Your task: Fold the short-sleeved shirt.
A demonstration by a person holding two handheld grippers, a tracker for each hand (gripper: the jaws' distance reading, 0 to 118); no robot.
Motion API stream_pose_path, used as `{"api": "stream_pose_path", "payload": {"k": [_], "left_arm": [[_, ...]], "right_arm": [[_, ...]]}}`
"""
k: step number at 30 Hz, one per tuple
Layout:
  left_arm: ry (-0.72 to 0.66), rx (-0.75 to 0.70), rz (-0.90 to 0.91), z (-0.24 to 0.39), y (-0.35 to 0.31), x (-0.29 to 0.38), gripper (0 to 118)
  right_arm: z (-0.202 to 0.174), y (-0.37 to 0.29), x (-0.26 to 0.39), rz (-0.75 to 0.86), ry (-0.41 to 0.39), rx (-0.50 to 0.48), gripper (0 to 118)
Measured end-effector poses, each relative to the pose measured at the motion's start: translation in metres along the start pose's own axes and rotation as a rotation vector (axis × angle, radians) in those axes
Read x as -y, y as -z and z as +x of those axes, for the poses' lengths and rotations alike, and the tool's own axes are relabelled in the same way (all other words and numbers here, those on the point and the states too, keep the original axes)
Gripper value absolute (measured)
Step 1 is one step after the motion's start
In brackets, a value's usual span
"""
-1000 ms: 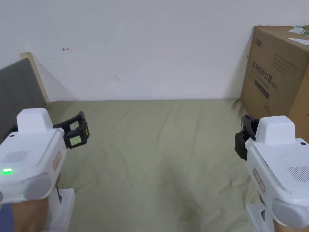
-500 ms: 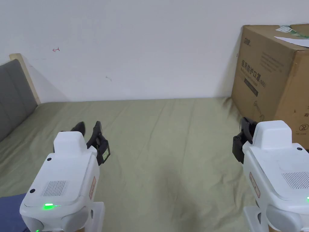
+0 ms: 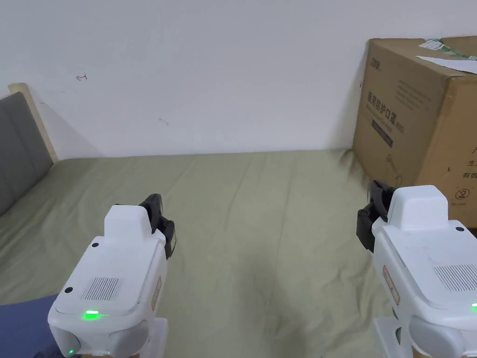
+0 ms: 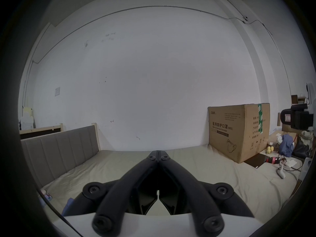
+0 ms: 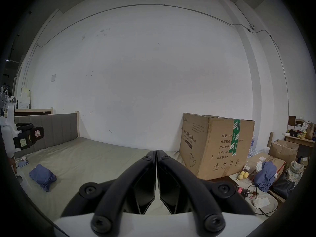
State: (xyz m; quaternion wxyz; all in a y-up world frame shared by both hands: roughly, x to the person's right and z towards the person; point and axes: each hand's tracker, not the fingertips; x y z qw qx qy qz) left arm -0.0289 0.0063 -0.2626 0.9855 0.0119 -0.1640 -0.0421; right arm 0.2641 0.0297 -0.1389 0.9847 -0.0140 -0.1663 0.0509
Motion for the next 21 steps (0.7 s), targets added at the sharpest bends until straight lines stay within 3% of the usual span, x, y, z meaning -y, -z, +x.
{"api": "stream_pose_path", "payload": {"k": [21], "left_arm": [[0.002,-0.01,-0.001,-0.0039,0.0002,0.0003,0]], "right_arm": [[-0.0031,-0.0028,-0.002,0.001,-0.009,-0.005,1]]}}
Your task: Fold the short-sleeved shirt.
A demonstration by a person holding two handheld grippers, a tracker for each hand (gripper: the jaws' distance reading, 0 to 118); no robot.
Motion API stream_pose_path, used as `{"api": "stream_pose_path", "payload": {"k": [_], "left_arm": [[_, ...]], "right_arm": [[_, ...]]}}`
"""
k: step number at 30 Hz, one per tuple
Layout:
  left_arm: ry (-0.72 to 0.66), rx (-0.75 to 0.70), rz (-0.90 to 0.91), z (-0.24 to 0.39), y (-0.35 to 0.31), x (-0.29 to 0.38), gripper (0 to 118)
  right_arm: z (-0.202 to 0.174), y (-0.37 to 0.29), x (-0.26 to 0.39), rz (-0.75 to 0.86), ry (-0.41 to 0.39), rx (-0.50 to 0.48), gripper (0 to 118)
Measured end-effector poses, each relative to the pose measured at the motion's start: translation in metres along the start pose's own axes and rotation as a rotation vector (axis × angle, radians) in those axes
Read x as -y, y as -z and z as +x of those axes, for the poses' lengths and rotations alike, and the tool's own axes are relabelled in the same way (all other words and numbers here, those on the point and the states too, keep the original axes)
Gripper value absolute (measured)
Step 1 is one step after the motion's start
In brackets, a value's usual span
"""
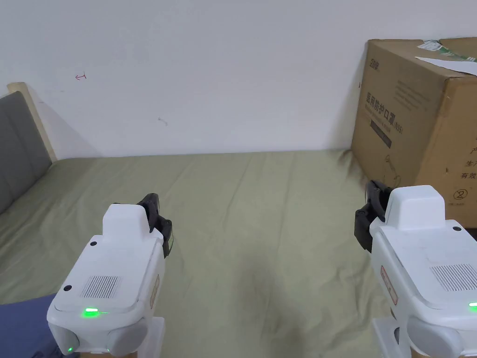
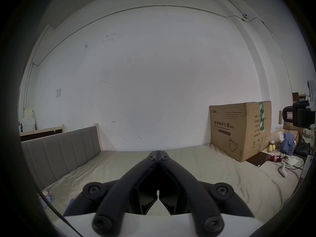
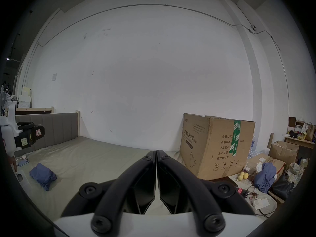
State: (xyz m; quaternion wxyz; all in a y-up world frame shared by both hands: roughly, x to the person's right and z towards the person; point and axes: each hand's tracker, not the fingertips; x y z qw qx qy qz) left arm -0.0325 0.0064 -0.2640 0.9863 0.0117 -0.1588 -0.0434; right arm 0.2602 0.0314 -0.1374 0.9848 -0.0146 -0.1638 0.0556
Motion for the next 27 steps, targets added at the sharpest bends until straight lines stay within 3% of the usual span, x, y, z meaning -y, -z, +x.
{"api": "stream_pose_path", "payload": {"k": [27], "left_arm": [[-0.005,0.001,-0.01,-0.0031,0.0034,0.0024,0]], "right_arm": [[0.0002,0.0017,0.0026,-0.011,0.003,-0.005,1]]}}
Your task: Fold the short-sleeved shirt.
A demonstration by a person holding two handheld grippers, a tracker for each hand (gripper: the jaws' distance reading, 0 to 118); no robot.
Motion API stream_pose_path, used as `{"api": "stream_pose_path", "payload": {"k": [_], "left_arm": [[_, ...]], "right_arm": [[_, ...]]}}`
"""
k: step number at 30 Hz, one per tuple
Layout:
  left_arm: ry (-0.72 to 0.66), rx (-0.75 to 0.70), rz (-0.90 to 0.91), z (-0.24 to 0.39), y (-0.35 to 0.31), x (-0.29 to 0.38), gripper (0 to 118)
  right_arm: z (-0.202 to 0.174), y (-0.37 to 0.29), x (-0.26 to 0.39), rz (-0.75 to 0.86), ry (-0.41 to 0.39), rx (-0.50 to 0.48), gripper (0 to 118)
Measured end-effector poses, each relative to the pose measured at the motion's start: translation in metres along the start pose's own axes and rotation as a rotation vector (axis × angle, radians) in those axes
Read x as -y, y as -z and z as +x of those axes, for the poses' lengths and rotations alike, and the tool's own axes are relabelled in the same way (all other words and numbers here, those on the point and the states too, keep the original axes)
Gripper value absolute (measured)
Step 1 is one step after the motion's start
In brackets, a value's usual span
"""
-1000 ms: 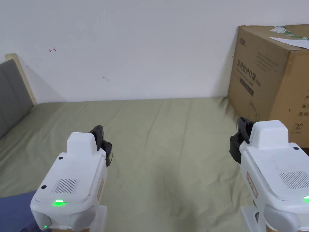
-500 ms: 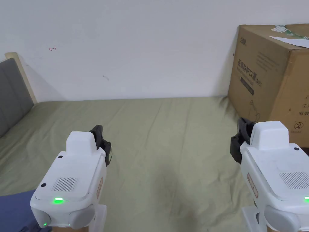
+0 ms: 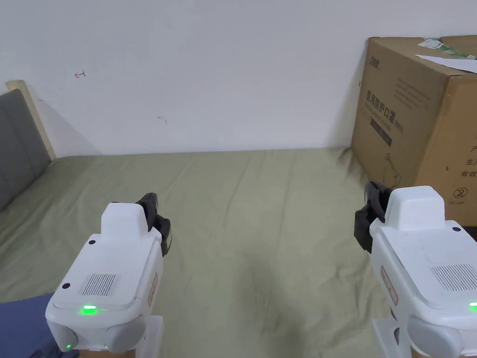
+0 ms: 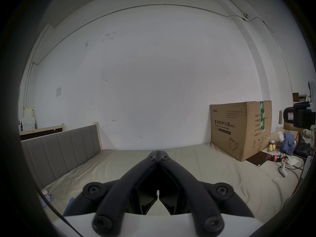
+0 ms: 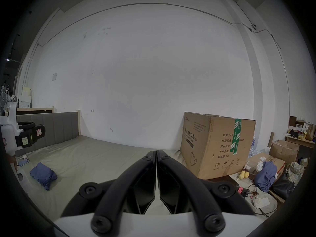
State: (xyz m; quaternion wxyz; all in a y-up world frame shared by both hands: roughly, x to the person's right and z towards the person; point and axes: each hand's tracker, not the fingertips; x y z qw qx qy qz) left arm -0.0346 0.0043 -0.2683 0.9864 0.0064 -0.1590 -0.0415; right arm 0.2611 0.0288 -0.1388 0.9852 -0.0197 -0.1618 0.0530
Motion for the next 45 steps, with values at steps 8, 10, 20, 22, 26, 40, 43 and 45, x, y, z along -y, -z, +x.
{"api": "stream_pose_path", "payload": {"k": [8,10,20,22,26,40,43,45], "left_arm": [[-0.001,-0.002,0.0,0.0001,0.0012,0.0005,0],[-0.003,-0.007,0.002,0.0002,0.0014,0.0007,0],[-0.043,-0.028,0.0,-0.0045,0.0028,-0.0001,117],[-0.045,-0.03,0.003,-0.0045,0.0021,-0.0003,118],[-0.059,-0.027,0.001,-0.0058,0.0015,-0.0012,118],[-0.065,-0.039,0.014,-0.0079,-0.0003,-0.0028,118],[-0.069,-0.039,0.013,-0.0088,-0.0002,-0.0029,118],[-0.069,-0.041,0.013,-0.009,-0.0004,-0.0029,118]], "right_arm": [[0.0005,0.0004,-0.0003,-0.001,0.0,0.004,1],[0.0006,0.0003,-0.0003,-0.008,0.003,0.005,1],[0.0033,0.0002,0.0002,-0.027,0.046,0.01,108],[0.0037,-0.0006,0.0004,-0.025,0.047,0.014,112],[0.0054,-0.0019,-0.0002,-0.013,0.054,0.013,118],[0.0051,-0.0035,-0.0012,-0.006,0.051,0.016,118],[0.0043,-0.0035,-0.001,-0.007,0.046,0.014,118],[0.0037,-0.0034,-0.0009,-0.009,0.043,0.013,118]]}}
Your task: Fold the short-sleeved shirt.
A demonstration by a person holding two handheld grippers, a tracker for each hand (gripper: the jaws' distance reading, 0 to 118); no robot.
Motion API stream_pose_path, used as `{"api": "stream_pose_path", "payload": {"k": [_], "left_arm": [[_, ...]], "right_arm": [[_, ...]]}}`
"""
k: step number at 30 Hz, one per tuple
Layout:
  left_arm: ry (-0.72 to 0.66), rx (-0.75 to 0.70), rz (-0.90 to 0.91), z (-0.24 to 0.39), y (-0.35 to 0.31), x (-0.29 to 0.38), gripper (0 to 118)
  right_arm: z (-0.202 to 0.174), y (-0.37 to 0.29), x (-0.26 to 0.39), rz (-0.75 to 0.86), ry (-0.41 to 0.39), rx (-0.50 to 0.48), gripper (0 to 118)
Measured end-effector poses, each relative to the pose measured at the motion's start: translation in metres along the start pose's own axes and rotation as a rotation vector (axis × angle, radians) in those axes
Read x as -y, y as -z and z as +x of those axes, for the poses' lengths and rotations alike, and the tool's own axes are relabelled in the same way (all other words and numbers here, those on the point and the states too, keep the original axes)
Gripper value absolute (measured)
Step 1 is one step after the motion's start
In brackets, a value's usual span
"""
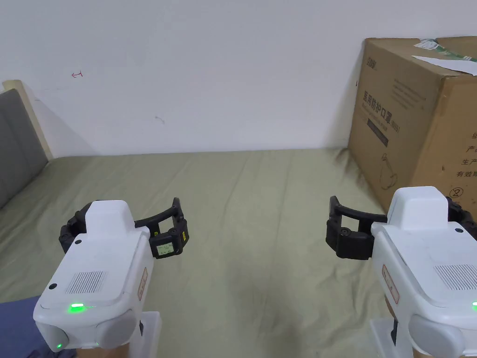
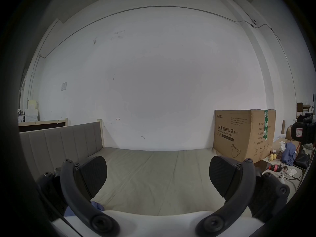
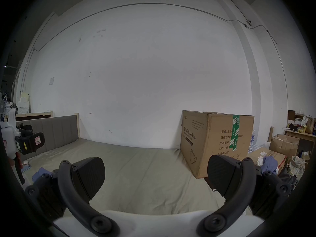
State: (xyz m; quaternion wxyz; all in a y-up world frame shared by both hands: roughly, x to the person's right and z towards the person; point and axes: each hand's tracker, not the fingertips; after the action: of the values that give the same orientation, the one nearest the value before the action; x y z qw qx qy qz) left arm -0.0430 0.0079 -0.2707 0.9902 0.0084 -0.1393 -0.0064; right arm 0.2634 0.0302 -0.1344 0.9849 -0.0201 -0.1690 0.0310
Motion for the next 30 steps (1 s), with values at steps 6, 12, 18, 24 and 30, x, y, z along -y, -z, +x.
{"api": "stream_pose_path", "payload": {"k": [6,12,18,24,30], "left_arm": [[0.003,-0.002,-0.001,-0.0004,0.0005,0.0001,118],[0.001,-0.004,-0.003,-0.0013,0.0007,0.0008,118],[0.0,-0.006,-0.005,-0.0016,0.0009,0.0012,118],[0.005,-0.006,-0.002,-0.0009,0.0004,0.001,118],[0.001,-0.007,0.001,-0.0013,0.0004,0.0,118]], "right_arm": [[-0.0004,0.0002,-0.0004,0.002,0.001,-0.002,118],[-0.001,0.0006,-0.0008,0.005,-0.001,-0.003,118],[-0.0016,0.0,-0.0007,0.005,-0.005,0.0,118],[-0.0018,-0.0007,-0.0011,0.008,-0.007,0.003,118],[-0.0016,-0.0007,-0.001,0.006,-0.007,0.002,118]]}}
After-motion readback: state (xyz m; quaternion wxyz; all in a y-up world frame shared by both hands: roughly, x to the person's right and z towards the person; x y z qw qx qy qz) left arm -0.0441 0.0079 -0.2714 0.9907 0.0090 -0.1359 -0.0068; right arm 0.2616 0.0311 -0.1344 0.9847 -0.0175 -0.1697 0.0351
